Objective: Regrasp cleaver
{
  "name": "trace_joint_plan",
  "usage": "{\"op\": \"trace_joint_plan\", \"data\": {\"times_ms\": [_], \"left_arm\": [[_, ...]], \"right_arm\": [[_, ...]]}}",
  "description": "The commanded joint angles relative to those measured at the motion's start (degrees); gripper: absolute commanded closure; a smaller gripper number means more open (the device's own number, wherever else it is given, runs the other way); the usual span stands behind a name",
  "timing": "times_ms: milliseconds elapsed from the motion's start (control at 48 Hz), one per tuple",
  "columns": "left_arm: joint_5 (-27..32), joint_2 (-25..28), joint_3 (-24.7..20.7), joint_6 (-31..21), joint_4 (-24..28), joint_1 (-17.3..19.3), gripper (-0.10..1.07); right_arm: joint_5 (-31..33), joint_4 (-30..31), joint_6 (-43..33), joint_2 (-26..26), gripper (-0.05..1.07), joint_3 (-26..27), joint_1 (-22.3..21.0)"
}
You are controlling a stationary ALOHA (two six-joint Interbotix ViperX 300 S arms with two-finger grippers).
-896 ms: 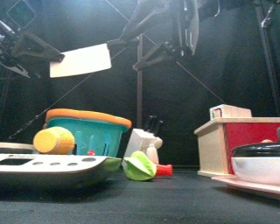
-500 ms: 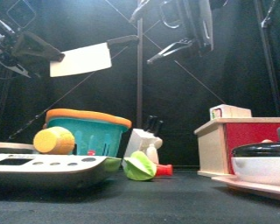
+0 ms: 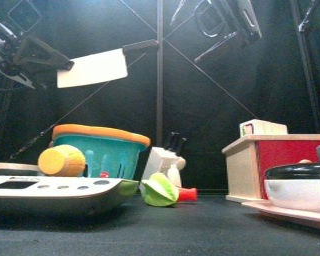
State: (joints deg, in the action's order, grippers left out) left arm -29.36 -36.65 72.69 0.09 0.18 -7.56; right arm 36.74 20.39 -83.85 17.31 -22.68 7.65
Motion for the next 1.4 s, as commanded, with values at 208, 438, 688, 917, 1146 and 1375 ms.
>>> {"op": "trace_joint_plan", "data": {"times_ms": [208,438,688,917,1146,1375], "left_arm": [[-0.6,0.1,-1.1,0.0,0.1,-0.2,0.57],[-0.6,0.1,-1.1,-0.1,0.0,-0.2,0.57],[-0.7,0.1,-1.2,-0.1,0.0,-0.2,0.56],[-0.7,0.1,-1.3,-0.1,0.0,-0.2,0.56],[-0.7,0.1,-1.3,-0.1,0.0,-0.2,0.56],[-0.6,0.1,-1.4,-0.1,0.0,-0.2,0.56]], "right_arm": [[6.9,-6.9,31.8,-1.5,0.01,11.1,-3.1],[-5.5,-4.6,49.3,-5.5,0.01,7.7,-2.9],[-20.5,1.8,49.2,-6.0,0.02,-0.4,-2.8],[-31.7,3.1,47.4,-6.3,0.02,-4.0,-2.5],[-32.1,2.7,47.3,-7.6,0.04,-4.2,-2.9],[-32.2,2.0,47.3,-9.6,0.15,-3.5,-3.8]]}}
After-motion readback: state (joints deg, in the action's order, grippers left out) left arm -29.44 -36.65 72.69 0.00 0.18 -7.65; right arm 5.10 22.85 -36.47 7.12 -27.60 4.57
